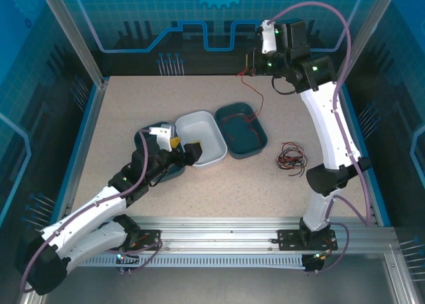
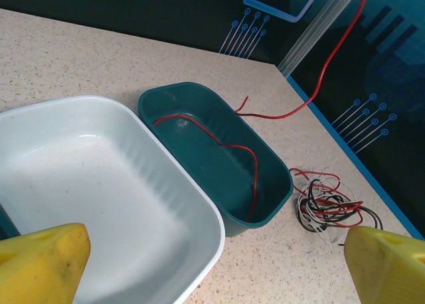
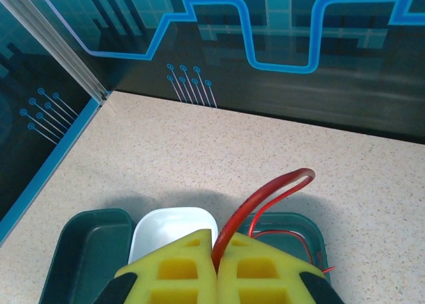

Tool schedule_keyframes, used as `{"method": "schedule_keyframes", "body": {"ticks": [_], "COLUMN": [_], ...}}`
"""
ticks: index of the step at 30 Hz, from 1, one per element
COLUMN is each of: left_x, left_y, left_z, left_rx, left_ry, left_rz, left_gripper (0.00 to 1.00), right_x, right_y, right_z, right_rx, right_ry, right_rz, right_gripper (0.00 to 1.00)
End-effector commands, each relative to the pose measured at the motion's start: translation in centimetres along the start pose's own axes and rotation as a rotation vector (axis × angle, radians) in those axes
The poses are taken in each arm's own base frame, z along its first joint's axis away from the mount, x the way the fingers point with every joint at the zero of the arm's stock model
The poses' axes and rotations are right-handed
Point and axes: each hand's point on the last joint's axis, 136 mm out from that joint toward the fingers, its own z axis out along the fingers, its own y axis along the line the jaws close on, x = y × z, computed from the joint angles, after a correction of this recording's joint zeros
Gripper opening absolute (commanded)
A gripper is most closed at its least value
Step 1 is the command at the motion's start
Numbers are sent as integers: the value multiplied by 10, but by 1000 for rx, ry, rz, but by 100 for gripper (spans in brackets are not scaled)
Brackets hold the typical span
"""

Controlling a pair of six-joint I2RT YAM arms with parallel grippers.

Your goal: Untangle the cables

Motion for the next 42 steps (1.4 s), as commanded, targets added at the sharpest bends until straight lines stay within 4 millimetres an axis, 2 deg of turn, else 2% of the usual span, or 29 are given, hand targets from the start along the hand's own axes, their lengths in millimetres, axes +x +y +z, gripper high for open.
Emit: {"method": "schedule_keyframes", "body": {"ticks": [1, 12, 16, 22, 31, 42], "left_x": [5, 7, 8, 9, 11, 10], "left_y": [9, 11, 11, 13, 13, 13], "left_z": [-2, 0, 0, -2, -2, 0], "left_rx": [-32, -35, -38, -46, -47, -53], "left_ry": [2, 7, 10, 12, 20, 28], "left_rz": [-13, -14, -15, -5, -15, -19], "left_gripper": [99, 99, 99, 99, 99, 99], "right_x": [-8, 10, 31, 74, 120, 170], "right_y": [14, 13, 6, -11, -28, -35], "right_z": [1, 19, 26, 35, 40, 72], "right_rx": [-50, -55, -26, 41, 95, 115], "right_ry": [-24, 41, 92, 164, 256, 435], "right_rz": [-24, -29, -29, -17, 1, 42], "right_gripper": [0, 0, 0, 0, 0, 0]}}
